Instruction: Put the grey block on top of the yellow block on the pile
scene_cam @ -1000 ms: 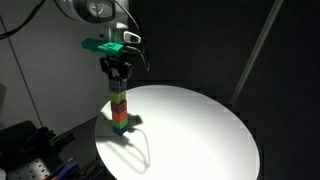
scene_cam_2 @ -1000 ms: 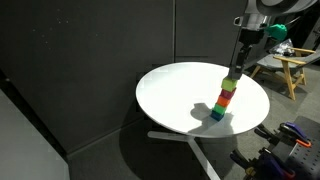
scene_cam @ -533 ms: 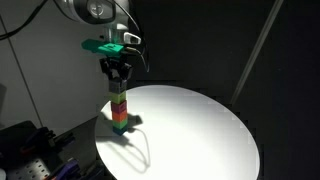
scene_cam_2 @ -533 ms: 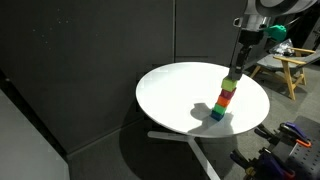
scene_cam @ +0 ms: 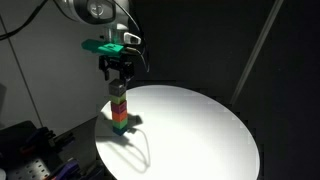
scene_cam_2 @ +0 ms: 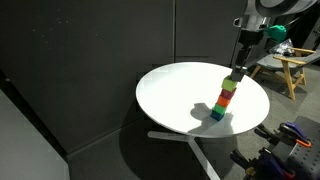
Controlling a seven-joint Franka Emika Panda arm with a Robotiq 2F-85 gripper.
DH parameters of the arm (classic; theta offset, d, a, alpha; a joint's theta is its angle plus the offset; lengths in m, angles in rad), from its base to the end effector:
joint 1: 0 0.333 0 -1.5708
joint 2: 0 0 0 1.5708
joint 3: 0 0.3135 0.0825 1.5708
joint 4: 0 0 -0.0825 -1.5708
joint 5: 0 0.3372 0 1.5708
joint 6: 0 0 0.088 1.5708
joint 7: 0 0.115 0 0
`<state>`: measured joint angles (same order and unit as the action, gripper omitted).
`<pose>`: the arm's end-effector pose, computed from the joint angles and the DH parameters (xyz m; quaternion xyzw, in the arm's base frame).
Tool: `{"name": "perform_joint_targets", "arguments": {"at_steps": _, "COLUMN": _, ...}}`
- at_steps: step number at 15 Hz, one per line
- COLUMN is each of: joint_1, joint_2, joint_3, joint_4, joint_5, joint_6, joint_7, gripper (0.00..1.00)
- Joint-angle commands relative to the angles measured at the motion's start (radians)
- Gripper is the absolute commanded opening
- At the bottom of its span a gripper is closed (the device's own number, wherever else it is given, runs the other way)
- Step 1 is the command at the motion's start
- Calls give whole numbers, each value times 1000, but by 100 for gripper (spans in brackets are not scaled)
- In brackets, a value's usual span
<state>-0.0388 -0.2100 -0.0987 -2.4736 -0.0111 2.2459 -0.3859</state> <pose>0.4095 -0.0573 0.3880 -0.9916 -0.1285 0.0075 0.0082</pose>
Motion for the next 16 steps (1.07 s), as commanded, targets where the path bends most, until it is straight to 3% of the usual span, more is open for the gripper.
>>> {"name": "perform_joint_targets", "arguments": {"at_steps": 1, "joint_1": -3, "joint_2": -8, "joint_3": 0, "joint_4": 1, "joint_5": -22, "joint_6": 4, "joint_7": 10, "gripper": 100}}
{"name": "perform_joint_targets", "arguments": {"at_steps": 16, "joint_1": -8, "joint_2": -132, "joint_3": -20, "joint_4": 15, "joint_5": -7, "joint_6": -45, "joint_7": 26, "gripper": 100}}
